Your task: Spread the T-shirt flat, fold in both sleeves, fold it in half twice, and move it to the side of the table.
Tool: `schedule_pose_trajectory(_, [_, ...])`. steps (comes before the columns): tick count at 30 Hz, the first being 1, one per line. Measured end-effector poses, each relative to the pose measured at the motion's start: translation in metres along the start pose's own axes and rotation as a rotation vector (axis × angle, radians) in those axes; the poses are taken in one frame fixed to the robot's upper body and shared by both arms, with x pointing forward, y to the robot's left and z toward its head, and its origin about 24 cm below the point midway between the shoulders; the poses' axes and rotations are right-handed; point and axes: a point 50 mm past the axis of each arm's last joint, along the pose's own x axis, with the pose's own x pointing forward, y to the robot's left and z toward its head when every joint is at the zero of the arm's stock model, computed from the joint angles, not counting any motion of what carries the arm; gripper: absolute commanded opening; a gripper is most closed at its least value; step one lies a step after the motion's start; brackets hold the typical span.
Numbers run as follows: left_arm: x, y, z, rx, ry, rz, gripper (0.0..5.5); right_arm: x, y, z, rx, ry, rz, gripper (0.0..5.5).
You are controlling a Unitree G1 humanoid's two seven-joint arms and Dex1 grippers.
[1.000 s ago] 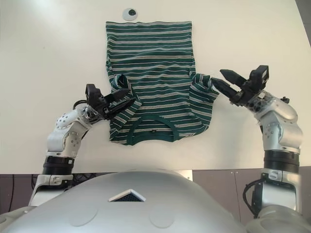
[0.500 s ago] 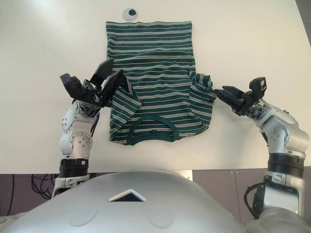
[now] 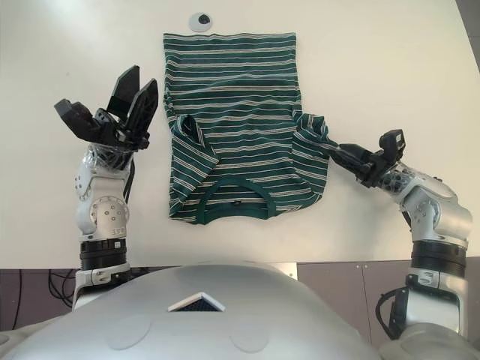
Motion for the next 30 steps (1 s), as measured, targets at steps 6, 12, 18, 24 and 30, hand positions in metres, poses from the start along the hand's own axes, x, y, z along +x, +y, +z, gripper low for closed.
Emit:
schedule_pose_trajectory(6, [0.000,0.002,-0.002,-0.006,0.010,0.009,2.80,0.000,0.002,0.000,0.000,-0.004,0.024,0.68])
schedule_pose_trajectory(12, [0.000,0.003,-0.004,0.001,0.022,0.022,2.80,0.001,0.003,0.000,-0.002,-0.007,0.042,0.02])
schedule_pose_trajectory(18, [0.000,0.003,-0.004,0.002,0.024,0.024,2.80,0.001,0.005,0.002,-0.007,-0.019,0.074,0.02])
schedule_pose_trajectory(24, [0.001,0.003,-0.005,0.006,0.031,0.027,2.80,-0.004,0.016,0.010,0.015,-0.096,0.192,0.02])
schedule_pose_trajectory(30, [0.002,0.002,-0.006,0.001,0.036,0.019,2.80,-0.006,0.031,0.017,-0.007,-0.128,0.293,0.02])
